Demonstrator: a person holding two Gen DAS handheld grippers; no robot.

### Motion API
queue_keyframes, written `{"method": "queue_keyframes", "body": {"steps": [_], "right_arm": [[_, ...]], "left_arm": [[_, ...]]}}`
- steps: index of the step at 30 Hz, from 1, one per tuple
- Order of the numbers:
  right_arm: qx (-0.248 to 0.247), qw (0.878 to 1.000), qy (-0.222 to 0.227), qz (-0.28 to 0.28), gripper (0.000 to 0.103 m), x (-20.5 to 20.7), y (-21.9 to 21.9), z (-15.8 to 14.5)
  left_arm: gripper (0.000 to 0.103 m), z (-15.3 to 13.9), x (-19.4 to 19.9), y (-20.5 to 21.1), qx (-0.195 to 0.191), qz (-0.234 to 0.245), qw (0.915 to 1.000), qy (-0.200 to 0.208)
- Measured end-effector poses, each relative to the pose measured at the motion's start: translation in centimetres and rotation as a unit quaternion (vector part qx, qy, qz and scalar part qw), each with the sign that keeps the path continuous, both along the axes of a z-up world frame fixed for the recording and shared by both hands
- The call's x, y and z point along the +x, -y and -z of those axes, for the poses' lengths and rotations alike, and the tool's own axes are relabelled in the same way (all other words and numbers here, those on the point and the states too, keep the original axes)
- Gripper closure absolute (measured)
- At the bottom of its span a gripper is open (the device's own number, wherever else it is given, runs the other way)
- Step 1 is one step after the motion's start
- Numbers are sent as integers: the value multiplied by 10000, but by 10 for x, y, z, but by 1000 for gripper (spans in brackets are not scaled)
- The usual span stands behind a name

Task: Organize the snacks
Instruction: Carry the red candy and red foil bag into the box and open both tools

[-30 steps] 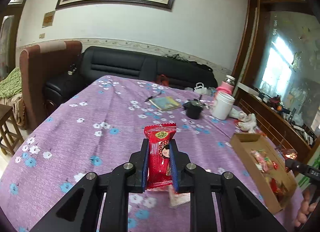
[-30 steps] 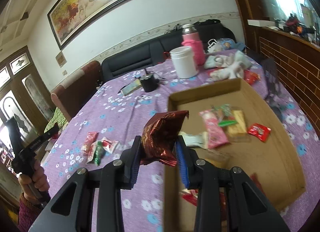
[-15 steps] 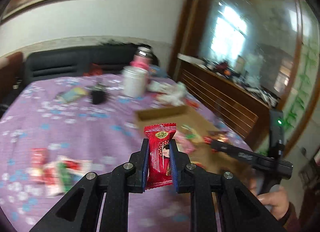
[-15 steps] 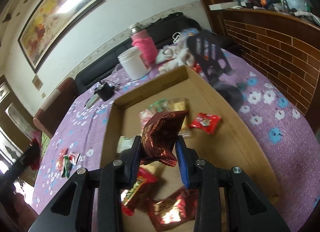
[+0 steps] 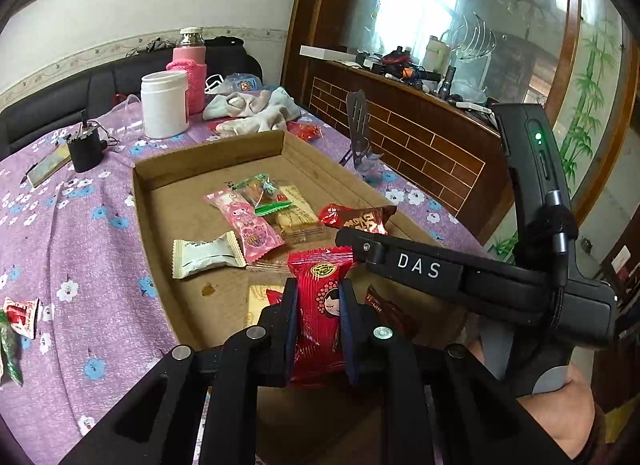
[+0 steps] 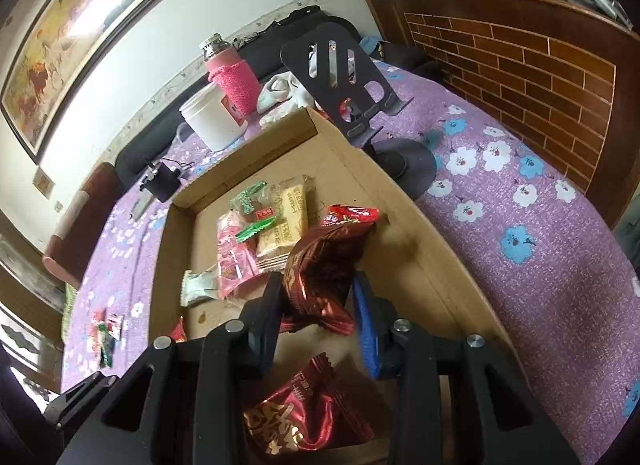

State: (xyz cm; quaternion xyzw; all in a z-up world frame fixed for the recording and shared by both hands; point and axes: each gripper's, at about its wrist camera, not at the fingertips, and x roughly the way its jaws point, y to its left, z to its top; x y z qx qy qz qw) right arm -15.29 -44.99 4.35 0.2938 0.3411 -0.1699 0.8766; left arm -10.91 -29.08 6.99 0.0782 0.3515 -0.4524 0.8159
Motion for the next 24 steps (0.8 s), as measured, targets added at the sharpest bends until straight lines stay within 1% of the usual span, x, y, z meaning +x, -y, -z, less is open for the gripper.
{"method": "queue_keyframes", "body": {"steps": [1,4,5,6,7,8,9,10,13,16,19,24], "right_arm": [[-9,10000,-10,19,70,0,0,0],[3,10000,52,70,58,-3,0,-2],[-50,9999,74,115,57,-6,0,-4],[-87,9998,103,126,57,-7,0,-6],[-138,9997,144,147,57,-8,-1,-8],[-176,9995,175,172,57,-10,-1,-9],[-216,9993,242,198,57,-12,-2,-12],[-232,9990,307,207,56,-14,-2,-14],[-248,9979,497,322,56,-21,0,-19],[-288,9969,592,422,56,-24,3,-22],[-375,9968,597,379,56,-23,-1,-23],[-683,9956,605,207,55,-18,-13,-27]], "left_arm": [[85,0,0,0,-10,-9,10000,9],[84,0,0,-1,-48,18,10000,-2],[84,-1,1,-2,-58,15,10000,-14],[78,-1,2,-3,-77,16,10000,-32],[65,-2,2,-4,-110,22,9999,-54],[58,-4,2,-5,-155,13,9999,-45],[47,-6,1,-7,-188,-12,9998,-8],[45,-9,0,-9,-237,-34,9997,37],[45,-17,-1,-13,-291,-60,9995,68],[45,-24,2,-23,-388,-164,9991,49],[45,-30,9,-35,-483,-315,9983,-13],[45,-37,25,-59,-565,-666,9962,-64]]}}
